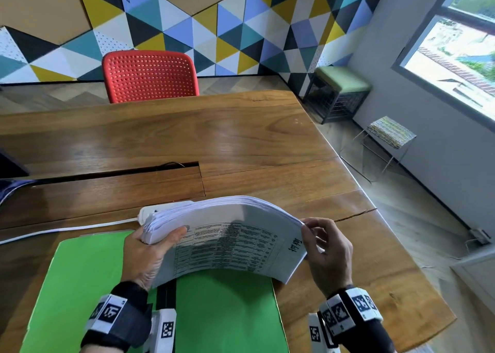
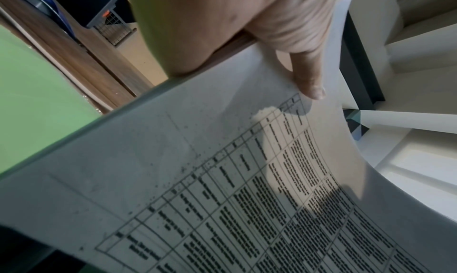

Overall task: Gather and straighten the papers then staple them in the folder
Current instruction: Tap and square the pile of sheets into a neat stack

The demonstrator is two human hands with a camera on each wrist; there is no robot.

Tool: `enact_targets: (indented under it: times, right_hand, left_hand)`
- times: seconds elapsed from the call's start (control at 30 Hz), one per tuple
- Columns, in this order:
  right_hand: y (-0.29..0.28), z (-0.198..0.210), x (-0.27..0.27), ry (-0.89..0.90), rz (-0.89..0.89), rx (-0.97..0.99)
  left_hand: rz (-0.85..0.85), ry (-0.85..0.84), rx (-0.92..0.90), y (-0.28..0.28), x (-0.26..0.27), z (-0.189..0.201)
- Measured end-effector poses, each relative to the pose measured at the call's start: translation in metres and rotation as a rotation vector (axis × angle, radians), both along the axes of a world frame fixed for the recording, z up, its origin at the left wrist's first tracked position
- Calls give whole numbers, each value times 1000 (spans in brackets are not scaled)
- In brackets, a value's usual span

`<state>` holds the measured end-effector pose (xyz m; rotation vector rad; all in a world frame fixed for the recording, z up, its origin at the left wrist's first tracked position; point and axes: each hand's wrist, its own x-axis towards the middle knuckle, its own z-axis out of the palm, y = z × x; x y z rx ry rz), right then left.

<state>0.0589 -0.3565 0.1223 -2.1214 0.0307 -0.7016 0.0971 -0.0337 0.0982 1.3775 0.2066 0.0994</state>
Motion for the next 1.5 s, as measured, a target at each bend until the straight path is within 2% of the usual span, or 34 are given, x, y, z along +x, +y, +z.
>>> enact_targets:
  times: [0.13, 0.33, 0.5, 0.63, 0.7, 0.8, 0.9, 1.03, 1.13, 1.23, 1.4, 1.5]
  right_hand:
    - [2, 5, 1, -32, -6, -56]
    - [5, 5, 1, -6, -4, -10]
    - [0, -1, -7, 116, 9, 246]
    - [0, -3, -22, 215, 257, 504]
    - [-1, -10, -24, 313, 319, 476]
    - [1, -22, -17, 405, 283, 470]
    - [11, -24, -5, 336, 170, 444]
    - [16, -16, -7, 225, 188, 527]
    - [14, -23, -16, 210, 255, 473]
    - [16, -25, -17, 249, 258, 454]
    - [14, -2, -6, 85, 210, 247]
    - [7, 6, -3, 16, 187, 23]
  left_hand:
    - [13, 7, -22, 2, -1, -2]
    - [24, 32, -29, 6, -1, -5]
    - [57, 76, -13, 8, 4, -12]
    - [74, 106, -8, 10, 9, -13]
    - [49, 115, -15, 12, 9, -12]
    - [10, 126, -36, 12, 8, -5]
    - [-28, 122, -64, 11, 4, 4]
    - [29, 37, -75, 17, -12, 6]
    - [-19, 8, 18, 23, -21, 1]
    - [-34, 39, 29, 19, -19, -4]
    - [-7, 44, 65, 14, -12, -5]
    - [-4, 42, 59, 14, -11, -6]
